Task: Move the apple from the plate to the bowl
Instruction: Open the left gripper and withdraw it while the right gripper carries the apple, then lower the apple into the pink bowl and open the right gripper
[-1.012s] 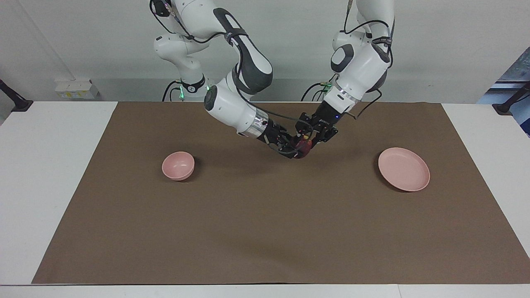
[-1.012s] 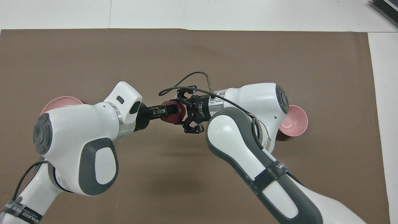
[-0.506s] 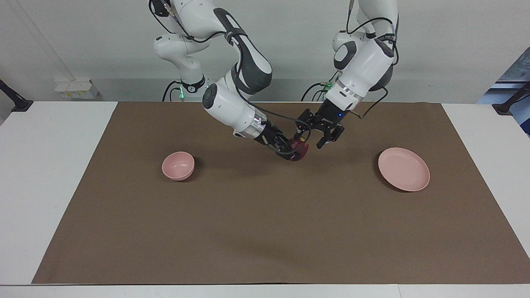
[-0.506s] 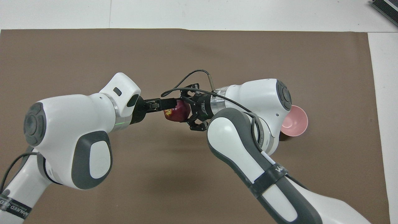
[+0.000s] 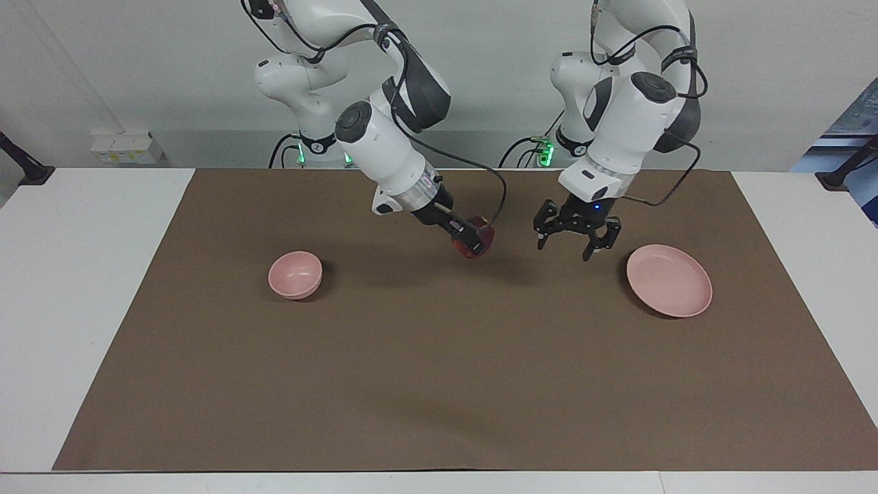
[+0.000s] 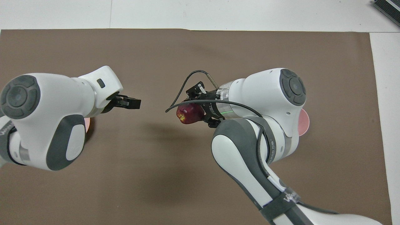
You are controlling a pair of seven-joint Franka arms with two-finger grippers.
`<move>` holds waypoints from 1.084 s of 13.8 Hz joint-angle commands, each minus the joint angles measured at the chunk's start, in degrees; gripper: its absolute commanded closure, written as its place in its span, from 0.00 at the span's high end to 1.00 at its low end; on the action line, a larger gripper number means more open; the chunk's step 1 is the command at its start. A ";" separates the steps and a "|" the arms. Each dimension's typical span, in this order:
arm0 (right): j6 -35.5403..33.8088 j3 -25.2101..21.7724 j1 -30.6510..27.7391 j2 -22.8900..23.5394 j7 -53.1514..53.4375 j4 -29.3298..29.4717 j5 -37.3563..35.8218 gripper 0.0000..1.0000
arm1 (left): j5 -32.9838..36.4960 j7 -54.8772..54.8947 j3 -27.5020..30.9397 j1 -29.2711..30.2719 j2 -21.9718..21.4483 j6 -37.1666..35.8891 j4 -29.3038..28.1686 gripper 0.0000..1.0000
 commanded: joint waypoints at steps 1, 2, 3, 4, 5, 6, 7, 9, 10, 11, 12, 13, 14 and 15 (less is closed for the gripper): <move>-4.34 0.29 -2.62 -1.75 -10.82 0.01 -6.25 0.00 | 7.13 3.52 -0.26 2.91 1.98 -5.79 6.39 1.00; -5.83 0.29 -3.06 -2.19 -16.18 0.10 -9.41 0.00 | 8.46 5.00 -0.26 4.31 1.98 -9.03 9.29 1.00; -7.59 0.20 -3.42 -2.36 -19.54 0.01 -11.01 0.00 | 8.73 7.28 -0.26 5.20 1.72 -11.94 11.76 1.00; -9.43 0.11 -3.59 -2.54 -22.19 0.01 -13.99 0.00 | 8.73 9.30 -0.17 6.25 1.45 -15.01 14.56 1.00; -11.28 0.28 -4.03 -2.98 -25.35 -0.07 -18.71 0.00 | 8.73 10.54 -0.17 7.48 1.45 -19.31 18.16 1.00; -12.51 0.29 -4.38 -3.42 -27.90 -0.51 -22.68 0.00 | 8.73 10.90 0.01 8.10 1.45 -23.96 22.20 1.00; -13.66 0.29 -4.47 -3.94 -30.45 -1.12 -25.33 0.00 | 8.73 10.99 0.01 9.06 1.28 -28.27 25.63 1.00; -14.55 0.29 -5.52 -5.08 -35.90 -3.05 -31.21 0.00 | 8.38 11.00 0.36 10.04 1.01 -34.88 28.56 1.00; -14.72 0.29 -6.57 -5.35 -39.14 -3.85 -33.51 0.00 | 8.56 11.08 0.27 10.13 0.84 -37.95 29.61 1.00; -14.72 0.29 -8.06 -5.53 -42.14 -4.55 -34.14 0.00 | 8.30 11.08 0.27 10.21 0.58 -40.77 30.93 1.00; -14.46 0.29 -9.21 -6.05 -44.34 -5.69 -34.32 0.00 | 7.95 11.34 0.27 10.22 0.31 -43.32 31.55 1.00; -13.76 0.29 -10.35 -6.49 -46.10 -7.00 -34.75 0.00 | 7.51 11.69 0.27 10.22 -0.56 -43.95 31.03 1.00; -12.10 0.29 -11.76 -7.45 -46.21 -9.11 -34.85 0.00 | 6.90 11.70 0.18 10.13 -2.74 -45.00 30.16 1.00; -10.00 0.29 -13.16 -8.16 -47.25 -11.39 -34.85 0.00 | 6.89 11.52 0.10 10.21 -3.81 -46.67 28.84 1.00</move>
